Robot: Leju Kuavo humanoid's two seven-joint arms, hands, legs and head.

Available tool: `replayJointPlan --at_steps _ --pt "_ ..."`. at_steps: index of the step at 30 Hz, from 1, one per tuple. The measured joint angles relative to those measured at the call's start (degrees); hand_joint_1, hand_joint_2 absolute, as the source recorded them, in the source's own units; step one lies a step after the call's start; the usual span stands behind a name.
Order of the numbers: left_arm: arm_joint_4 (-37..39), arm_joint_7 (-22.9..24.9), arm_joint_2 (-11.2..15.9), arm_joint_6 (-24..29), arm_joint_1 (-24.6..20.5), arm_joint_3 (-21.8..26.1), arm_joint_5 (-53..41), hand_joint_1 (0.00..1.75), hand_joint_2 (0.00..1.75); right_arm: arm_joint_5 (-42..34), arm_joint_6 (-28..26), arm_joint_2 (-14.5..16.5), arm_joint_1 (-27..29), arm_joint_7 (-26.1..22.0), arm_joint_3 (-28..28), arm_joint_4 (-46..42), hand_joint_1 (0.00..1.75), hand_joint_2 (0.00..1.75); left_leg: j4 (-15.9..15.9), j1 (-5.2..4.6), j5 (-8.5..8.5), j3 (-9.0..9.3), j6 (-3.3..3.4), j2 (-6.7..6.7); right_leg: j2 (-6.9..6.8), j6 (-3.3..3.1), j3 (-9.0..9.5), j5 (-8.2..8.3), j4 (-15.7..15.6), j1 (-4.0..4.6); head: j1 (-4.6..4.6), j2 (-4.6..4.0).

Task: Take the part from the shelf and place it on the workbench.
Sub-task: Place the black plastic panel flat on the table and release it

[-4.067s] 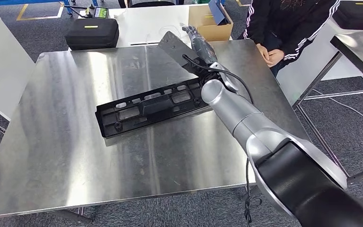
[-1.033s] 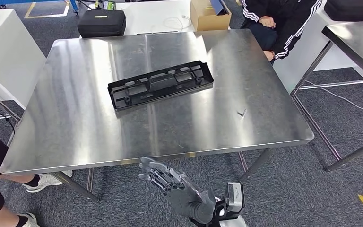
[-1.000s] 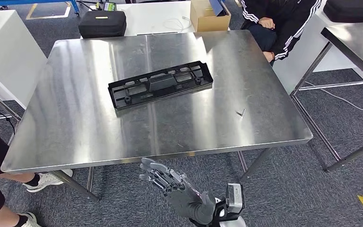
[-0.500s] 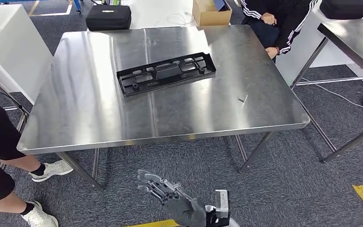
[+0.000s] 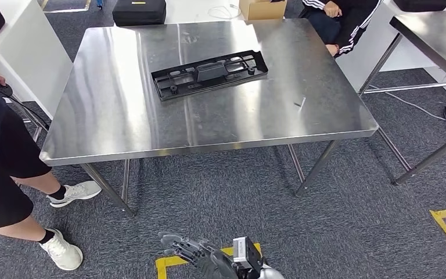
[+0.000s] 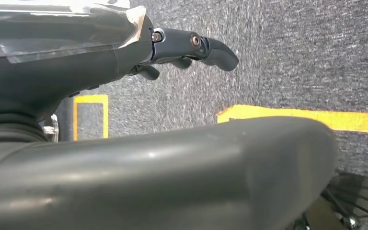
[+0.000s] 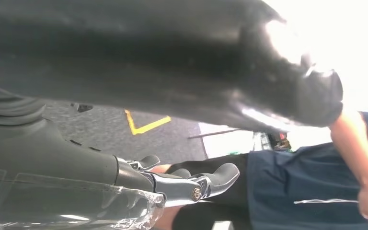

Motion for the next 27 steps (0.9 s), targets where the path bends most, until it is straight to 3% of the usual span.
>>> replayJointPlan --at_steps 2,3,5,6,7,8,9,10,12,14,17,18,20,22,23,24,25,26,27 --pt "-0.01 -0.14 0.01 0.02 0.13 0.15 0.12 0.00 0.00 -0.07 -0.62 0.75 -0.42 0.86 0.26 0.97 0.00 0.00 -0.08 0.12 -0.35 -0.41 -0.66 -0.17 -0.15 -0.63 -0.74 1.38 -0.50 -0.57 0.11 0.00" --pt "-0.01 -0.16 0.02 0.03 0.24 0.18 0.14 0.00 0.00 -0.08 -0.74 1.09 -0.56 1.00 0.35 1.39 0.00 0.00 1.24 0.17 -2.14 -0.93 -0.97 -0.27 -0.27 -1.10 -1.10 2.15 -0.72 -0.89 -0.04 0.00" --pt "-0.02 -0.20 0.09 0.03 0.41 0.22 0.15 0.00 0.00 -0.09 -0.90 1.58 -0.75 1.15 0.47 2.20 0.00 0.00 7.62 0.32 -7.81 -2.65 -1.56 -0.37 -0.52 -1.73 -2.11 3.33 -0.68 -1.07 -0.35 0.00" --pt "-0.02 -0.23 0.12 0.01 0.45 0.24 0.15 0.00 0.00 -0.04 -1.17 1.68 -0.77 1.29 0.48 2.60 0.00 0.00 11.52 0.40 -10.01 -3.49 -1.85 -0.37 -0.67 -1.79 -2.73 3.80 -0.54 -1.07 -0.47 0.00" --pt "-0.02 -0.31 0.15 -0.04 0.49 0.24 0.14 0.00 0.00 0.13 -1.76 1.75 -0.79 1.58 0.49 3.11 0.00 0.00 14.43 0.50 -11.00 -3.83 -2.12 -0.36 -0.79 -1.70 -3.43 4.26 -0.39 -1.08 -0.50 0.00" --pt "-0.02 -0.46 0.20 -0.16 0.53 0.24 0.10 0.00 0.00 0.49 -2.76 1.83 -0.87 1.99 0.50 3.85 0.00 0.00 15.49 0.64 -10.74 -3.29 -2.35 -0.35 -0.89 -1.50 -4.14 4.65 -0.17 -1.14 -0.50 0.00" --pt "-0.03 -0.70 0.29 -0.42 0.57 0.24 0.00 0.00 0.00 1.14 -4.26 1.99 -1.03 2.38 0.50 5.00 0.00 0.00 14.21 0.84 -9.58 -1.62 -2.54 -0.33 -0.93 -1.29 -4.82 4.95 0.14 -1.26 -0.50 0.00" --pt "-0.03 -0.99 0.40 -0.77 0.60 0.24 -0.16 0.00 0.00 1.98 -6.06 2.24 -1.34 2.69 0.51 6.55 0.00 0.00 10.96 1.08 -8.18 1.04 -2.71 -0.31 -0.94 -1.11 -5.45 5.16 0.56 -1.39 -0.52 0.00" --pt "-0.07 -1.66 0.66 -1.67 0.56 0.23 -0.56 0.00 0.00 4.01 -10.39 2.92 -2.27 2.99 0.53 11.44 0.00 0.00 3.73 1.21 -7.39 6.16 -2.85 -0.49 -0.97 -0.72 -6.70 5.37 1.59 -1.38 -0.61 0.00" --pt "-0.14 -2.14 0.91 -2.33 0.57 0.21 -0.91 0.00 0.00 5.26 -14.82 3.58 -3.17 3.68 0.42 18.37 0.00 0.00 0.80 0.87 -8.03 7.74 -2.57 -0.73 -1.05 -0.08 -7.45 5.78 2.20 -1.16 -0.66 0.00" --pt "-0.26 -2.23 1.21 -2.68 0.69 0.19 -1.23 0.00 0.00 4.76 -20.29 4.08 -3.58 5.01 -0.76 28.45 0.00 0.00 0.31 0.71 -7.07 6.83 -0.90 -0.65 -0.99 1.06 -8.25 5.74 2.79 -1.21 -0.59 0.00" --pt "-0.33 -2.17 1.28 -2.84 0.68 0.16 -1.40 0.00 0.00 4.59 -22.08 4.13 -3.70 5.15 -1.45 31.03 0.00 0.00 0.11 0.77 -6.54 6.31 -0.10 -0.55 -0.86 1.05 -9.03 4.56 4.07 -1.27 -0.39 0.00" --pt "-0.51 -2.08 1.47 -3.39 0.64 0.11 -1.88 0.00 0.00 4.82 -26.55 4.21 -4.59 5.39 -2.80 35.16 0.00 0.00 -0.05 0.70 -5.29 4.78 1.06 -0.29 -0.55 0.63 -11.59 0.20 10.28 -1.37 -0.01 0.00" --pt "-0.67 -2.11 1.68 -3.95 0.64 0.08 -2.17 0.00 0.00 4.98 -31.44 4.24 -6.44 6.75 -4.20 37.97 0.00 0.00 -0.02 0.58 -3.93 3.05 1.37 0.08 -0.40 0.72 -13.48 -3.14 17.50 -1.43 0.17 0.00" --pt "-0.74 -2.19 1.78 -4.13 0.64 0.07 -2.24 0.00 0.00 4.77 -33.83 4.18 -7.65 8.05 -5.12 39.20 0.00 0.00 -0.01 0.55 -3.24 2.20 1.35 0.24 -0.38 1.15 -13.23 -3.26 18.93 -1.46 0.17 0.00" --pt "-0.83 -2.29 1.87 -4.22 0.63 0.07 -2.25 0.00 0.00 4.50 -35.97 4.01 -8.98 9.44 -6.21 40.38 0.00 0.00 0.00 0.54 -2.52 1.37 1.28 0.34 -0.38 1.74 -11.91 -2.40 18.22 -1.51 0.18 0.00" --pt "-0.92 -2.40 1.92 -4.26 0.62 0.07 -2.26 0.00 0.00 4.21 -37.59 3.76 -10.34 10.67 -7.35 41.42 0.00 0.00 0.00 0.54 -1.75 0.55 1.15 0.37 -0.37 2.25 -9.51 -1.04 15.42 -1.55 0.18 0.00" --pt "-0.99 -2.49 1.94 -4.25 0.61 0.07 -2.25 0.00 0.00 3.98 -38.54 3.40 -11.64 11.53 -8.50 42.30 0.00 0.00 0.01 0.55 -0.99 -0.17 0.97 0.34 -0.34 2.42 -6.33 -0.04 11.09 -1.54 0.19 0.00" --pt "-1.04 -2.54 1.94 -4.25 0.62 0.07 -2.25 0.00 0.00 3.88 -38.95 3.03 -12.80 12.08 -9.56 42.97 0.00 0.00 0.03 0.51 -0.25 -0.77 0.69 0.30 -0.30 2.19 -3.03 0.18 6.18 -1.37 0.20 0.00"
